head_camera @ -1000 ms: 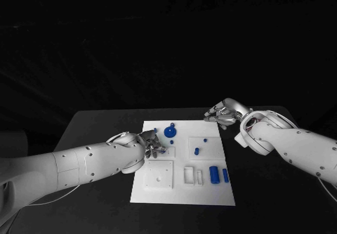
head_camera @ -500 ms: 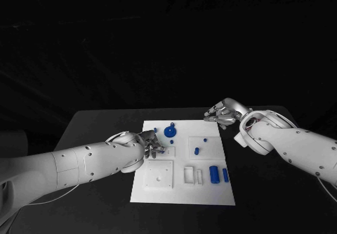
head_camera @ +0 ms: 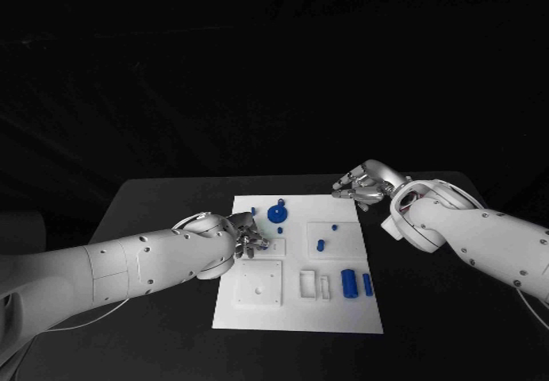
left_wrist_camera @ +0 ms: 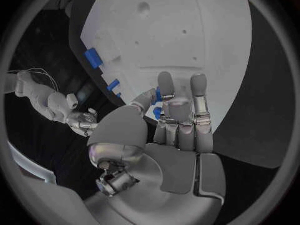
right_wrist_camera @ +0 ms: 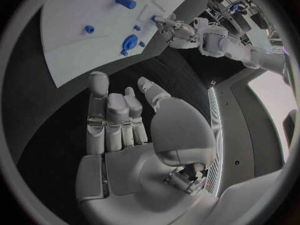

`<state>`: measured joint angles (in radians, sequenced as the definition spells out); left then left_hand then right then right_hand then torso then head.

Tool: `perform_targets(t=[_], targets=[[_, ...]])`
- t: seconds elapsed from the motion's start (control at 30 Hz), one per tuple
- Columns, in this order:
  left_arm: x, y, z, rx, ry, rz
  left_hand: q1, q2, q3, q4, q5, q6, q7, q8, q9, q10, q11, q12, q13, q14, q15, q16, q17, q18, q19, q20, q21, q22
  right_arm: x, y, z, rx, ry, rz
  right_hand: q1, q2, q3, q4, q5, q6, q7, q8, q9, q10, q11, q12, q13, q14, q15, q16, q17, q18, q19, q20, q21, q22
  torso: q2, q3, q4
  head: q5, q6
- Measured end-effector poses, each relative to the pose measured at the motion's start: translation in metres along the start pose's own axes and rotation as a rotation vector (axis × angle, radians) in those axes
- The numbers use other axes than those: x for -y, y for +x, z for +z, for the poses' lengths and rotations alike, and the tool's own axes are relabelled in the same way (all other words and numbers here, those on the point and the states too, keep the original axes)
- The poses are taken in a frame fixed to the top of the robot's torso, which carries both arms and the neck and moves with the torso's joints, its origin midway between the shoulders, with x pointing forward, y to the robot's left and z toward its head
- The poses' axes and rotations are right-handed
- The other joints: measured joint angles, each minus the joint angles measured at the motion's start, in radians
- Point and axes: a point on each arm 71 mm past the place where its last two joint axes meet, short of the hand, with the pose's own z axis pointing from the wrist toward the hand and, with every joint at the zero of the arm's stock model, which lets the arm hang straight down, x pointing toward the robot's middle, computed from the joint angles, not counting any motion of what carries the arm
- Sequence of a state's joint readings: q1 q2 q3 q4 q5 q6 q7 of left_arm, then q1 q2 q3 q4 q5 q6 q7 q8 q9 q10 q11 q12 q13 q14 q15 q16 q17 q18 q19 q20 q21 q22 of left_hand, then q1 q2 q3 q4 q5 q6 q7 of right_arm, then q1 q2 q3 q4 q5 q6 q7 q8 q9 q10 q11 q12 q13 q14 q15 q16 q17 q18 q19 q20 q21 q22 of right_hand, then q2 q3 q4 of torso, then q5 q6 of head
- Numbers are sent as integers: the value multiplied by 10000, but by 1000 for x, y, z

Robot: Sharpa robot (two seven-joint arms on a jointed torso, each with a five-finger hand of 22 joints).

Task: Assemble the parts on the task board

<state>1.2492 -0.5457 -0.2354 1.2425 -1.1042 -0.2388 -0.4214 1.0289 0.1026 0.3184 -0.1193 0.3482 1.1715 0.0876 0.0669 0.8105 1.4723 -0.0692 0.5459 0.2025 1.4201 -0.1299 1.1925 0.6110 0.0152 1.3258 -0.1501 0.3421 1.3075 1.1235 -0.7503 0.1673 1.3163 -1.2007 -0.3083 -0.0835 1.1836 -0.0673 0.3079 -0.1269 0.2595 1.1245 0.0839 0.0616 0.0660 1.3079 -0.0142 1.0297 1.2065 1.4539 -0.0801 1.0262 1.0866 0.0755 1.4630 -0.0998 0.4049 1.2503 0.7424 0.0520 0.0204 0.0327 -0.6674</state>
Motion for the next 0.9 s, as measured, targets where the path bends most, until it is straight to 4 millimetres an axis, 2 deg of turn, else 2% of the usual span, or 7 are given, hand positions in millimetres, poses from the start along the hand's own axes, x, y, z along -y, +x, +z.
perform_targets(t=[0.9], targets=[[-4, -1, 1, 146, -26, -214, -39, 40, -1, -2, -86, 1, -1, -35, 81, 0, 0, 0, 0, 12, -39, 37, -14, -1, -2, 0, 0, 5, 3, 6, -1, -90, 65, 41, 0, 0, 0, 0, 0, 0, 0, 0, 0, 0, 0, 0, 1, 0, 0, 0, 0, 0, 0, 0, 0, 0, -8, -8, -1, -12, 54]])
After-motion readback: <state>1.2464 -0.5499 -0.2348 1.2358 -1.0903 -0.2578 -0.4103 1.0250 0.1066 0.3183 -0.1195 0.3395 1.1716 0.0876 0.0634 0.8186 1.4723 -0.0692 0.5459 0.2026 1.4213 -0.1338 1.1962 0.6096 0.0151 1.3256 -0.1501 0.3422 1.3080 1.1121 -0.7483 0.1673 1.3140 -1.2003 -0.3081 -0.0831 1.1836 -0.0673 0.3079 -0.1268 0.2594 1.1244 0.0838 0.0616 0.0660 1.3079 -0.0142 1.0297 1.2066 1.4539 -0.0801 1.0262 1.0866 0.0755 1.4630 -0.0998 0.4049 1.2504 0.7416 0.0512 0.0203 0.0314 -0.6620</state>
